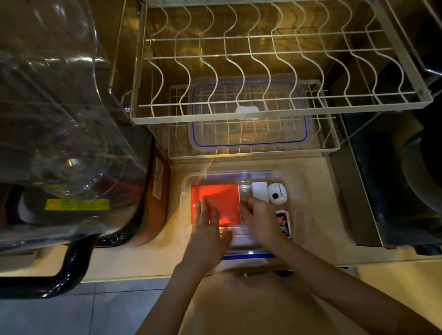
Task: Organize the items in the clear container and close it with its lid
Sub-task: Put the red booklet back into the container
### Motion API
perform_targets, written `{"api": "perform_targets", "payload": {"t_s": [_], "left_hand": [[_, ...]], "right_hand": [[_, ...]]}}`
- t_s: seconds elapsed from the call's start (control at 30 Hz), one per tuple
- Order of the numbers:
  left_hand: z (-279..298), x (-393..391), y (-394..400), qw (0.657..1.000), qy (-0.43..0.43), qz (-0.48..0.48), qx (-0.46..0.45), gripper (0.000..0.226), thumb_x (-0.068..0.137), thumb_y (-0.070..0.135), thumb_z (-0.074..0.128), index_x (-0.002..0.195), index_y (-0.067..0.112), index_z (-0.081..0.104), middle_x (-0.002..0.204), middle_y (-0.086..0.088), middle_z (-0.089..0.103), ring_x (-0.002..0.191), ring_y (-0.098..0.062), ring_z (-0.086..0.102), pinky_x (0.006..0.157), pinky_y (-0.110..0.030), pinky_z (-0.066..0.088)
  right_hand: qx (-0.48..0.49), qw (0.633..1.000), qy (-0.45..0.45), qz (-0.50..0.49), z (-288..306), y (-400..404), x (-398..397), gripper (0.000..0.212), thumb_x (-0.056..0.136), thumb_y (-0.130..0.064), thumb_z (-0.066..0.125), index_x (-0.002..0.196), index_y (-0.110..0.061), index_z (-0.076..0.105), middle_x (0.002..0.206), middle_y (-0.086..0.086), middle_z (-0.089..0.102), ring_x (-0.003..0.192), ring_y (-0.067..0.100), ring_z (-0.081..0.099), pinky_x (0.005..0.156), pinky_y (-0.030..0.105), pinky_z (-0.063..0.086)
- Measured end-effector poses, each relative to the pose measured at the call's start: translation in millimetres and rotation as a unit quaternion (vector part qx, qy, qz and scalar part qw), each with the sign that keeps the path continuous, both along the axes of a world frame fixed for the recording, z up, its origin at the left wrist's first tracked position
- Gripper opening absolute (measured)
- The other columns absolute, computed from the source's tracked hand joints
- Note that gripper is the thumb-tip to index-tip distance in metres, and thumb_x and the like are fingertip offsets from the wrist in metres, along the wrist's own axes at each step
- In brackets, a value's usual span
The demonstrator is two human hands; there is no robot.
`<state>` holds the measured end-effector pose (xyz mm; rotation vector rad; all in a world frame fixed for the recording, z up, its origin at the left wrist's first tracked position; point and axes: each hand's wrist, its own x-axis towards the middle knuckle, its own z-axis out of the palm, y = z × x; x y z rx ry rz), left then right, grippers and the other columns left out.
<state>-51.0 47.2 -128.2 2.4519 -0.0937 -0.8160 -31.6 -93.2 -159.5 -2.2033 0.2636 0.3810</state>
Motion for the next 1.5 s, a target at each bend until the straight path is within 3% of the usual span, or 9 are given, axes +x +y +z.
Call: {"api": "perform_targets", "payload": {"t_s": [0.3,0.37,0.57,0.73,1.03,1.17,1.27,1.4,1.5], "left_hand": [[-11,1,1,0.999,-0.02,-0.026,0.038,0.085,0.094,0.038,0.043,0.143,0.012,-0.02,0.154,-0.009,-0.028,0.144,-0.028,-0.02,0.119,-0.038,0.002],[-9,0,2,0.999,-0.029,-0.02,0.038,0.082,0.094,0.036,0.043,0.145,0.013,-0.016,0.155,-0.009,-0.024,0.145,-0.027,-0.017,0.119,-0.038,0.004],[-8,-16,8,0.979,-0.195,-0.016,0.062,0.052,0.085,0.035,0.031,0.124,0.012,0.057,0.145,-0.014,0.044,0.133,-0.033,0.043,0.105,-0.046,0.039],[-11,-22,9,0.98,-0.102,-0.109,0.129,0.082,0.071,0.05,-0.012,0.148,0.023,0.003,0.158,0.0,-0.011,0.137,-0.012,-0.022,0.119,-0.036,0.0],[-12,-23,5,0.977,-0.092,-0.12,0.152,0.082,0.07,0.05,-0.016,0.147,0.024,-0.004,0.158,-0.001,-0.015,0.137,-0.011,-0.024,0.118,-0.041,-0.005],[-9,-24,5,0.982,-0.132,-0.075,0.112,0.076,0.078,0.048,0.003,0.142,0.019,0.032,0.157,-0.005,0.02,0.146,-0.023,0.014,0.117,-0.043,0.016],[-8,-27,4,0.966,-0.237,-0.063,0.087,0.045,0.083,0.034,0.029,0.103,0.014,0.064,0.112,-0.01,0.066,0.103,-0.03,0.062,0.086,-0.04,0.05],[-6,-24,-2,0.98,-0.133,-0.11,0.102,0.069,0.082,0.048,0.006,0.107,0.017,0.063,0.112,-0.006,0.065,0.108,-0.023,0.057,0.092,-0.035,0.04],[-10,-19,-5,0.981,-0.078,-0.105,0.142,0.057,0.092,0.049,0.018,0.116,0.016,0.057,0.123,-0.006,0.062,0.119,-0.021,0.052,0.103,-0.037,0.034]], "right_hand": [[0.078,0.995,0.03,-0.063,1,2,5,0.021,0.095,-0.007,0.047,0.106,-0.003,0.065,0.105,0.016,0.071,0.096,0.027,0.066,0.088,0.043,0.054],[0.072,0.996,0.035,-0.04,3,-4,4,0.023,0.096,-0.007,0.043,0.104,-0.004,0.065,0.104,0.015,0.07,0.095,0.024,0.065,0.084,0.034,0.054],[-0.1,0.969,0.062,0.215,0,-16,-10,0.028,0.091,-0.002,0.045,0.109,-0.004,0.067,0.116,0.012,0.067,0.11,0.024,0.059,0.101,0.037,0.045],[-0.154,0.938,0.107,0.292,7,-16,-10,0.041,0.088,-0.027,0.055,0.124,-0.008,0.057,0.13,0.01,0.053,0.121,0.025,0.046,0.102,0.04,0.04],[-0.146,0.936,0.107,0.303,3,-23,-5,0.04,0.081,-0.018,0.066,0.12,-0.012,0.064,0.127,0.005,0.059,0.111,0.023,0.057,0.094,0.035,0.048],[-0.155,0.93,0.09,0.321,5,-25,-4,0.037,0.081,-0.013,0.064,0.117,-0.011,0.065,0.123,0.006,0.061,0.109,0.024,0.057,0.085,0.031,0.045],[-0.165,0.924,0.08,0.335,6,-25,-5,0.036,0.081,-0.013,0.064,0.117,-0.011,0.065,0.12,0.008,0.062,0.11,0.026,0.057,0.087,0.033,0.045],[-0.187,0.911,0.068,0.361,10,-26,-2,0.038,0.085,-0.011,0.06,0.123,-0.012,0.061,0.124,0.01,0.06,0.115,0.025,0.053,0.099,0.038,0.044],[-0.192,0.906,0.069,0.37,10,-27,-2,0.04,0.087,-0.005,0.057,0.126,-0.013,0.059,0.127,0.01,0.059,0.119,0.024,0.05,0.101,0.038,0.042]]}}
